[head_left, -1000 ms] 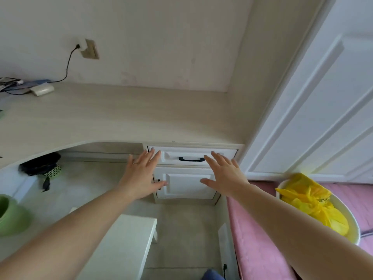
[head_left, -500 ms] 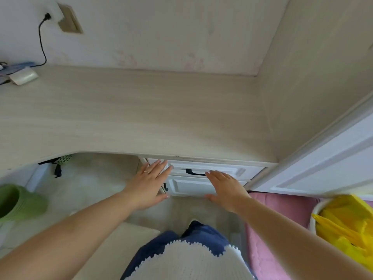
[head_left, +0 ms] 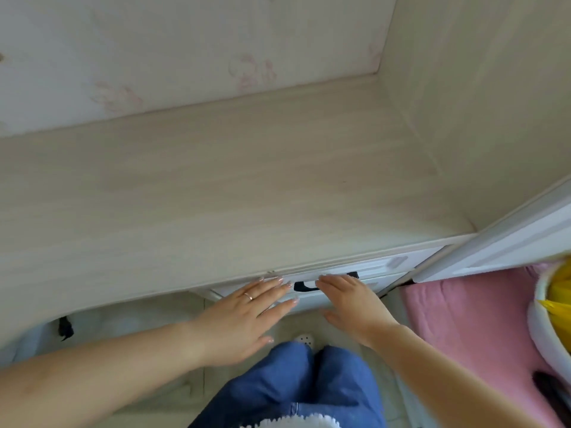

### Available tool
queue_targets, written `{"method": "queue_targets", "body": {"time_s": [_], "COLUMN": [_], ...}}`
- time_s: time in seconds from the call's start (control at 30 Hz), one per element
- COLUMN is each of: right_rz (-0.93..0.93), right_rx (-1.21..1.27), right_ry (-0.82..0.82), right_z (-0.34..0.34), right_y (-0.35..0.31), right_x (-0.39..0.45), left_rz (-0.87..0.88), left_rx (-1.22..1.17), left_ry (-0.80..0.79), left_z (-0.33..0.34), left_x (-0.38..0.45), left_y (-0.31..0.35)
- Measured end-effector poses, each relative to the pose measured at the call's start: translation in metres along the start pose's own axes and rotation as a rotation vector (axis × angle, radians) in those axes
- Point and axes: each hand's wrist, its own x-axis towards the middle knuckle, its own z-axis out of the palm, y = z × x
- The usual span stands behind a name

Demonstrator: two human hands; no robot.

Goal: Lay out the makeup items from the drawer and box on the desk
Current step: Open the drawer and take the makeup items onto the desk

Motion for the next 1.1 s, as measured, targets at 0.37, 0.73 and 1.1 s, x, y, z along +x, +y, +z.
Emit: {"method": "queue_targets", "body": {"time_s": [0.37, 0.73, 1.1], "right_rz": [0.045, 0.189, 0.192], "right_rx": [-0.016, -0.021, 0.003], "right_ry": [0.489, 0.421, 0.389], "right_z": [0.077, 0.086, 0.098], "right_y": [0.006, -0.025, -0.043], "right_x": [0.034, -0.023, -0.085], "left_rz": [0.153, -0.074, -0.157], "left_rx": [0.144, 0.092, -0.342], "left_ry": [0.353, 0.445, 0.431], "left_z": [0.084, 0.088, 0.073], "left_x": [0.018, -0.023, -0.051], "left_y": [-0.027, -0.004, 0.019]}}
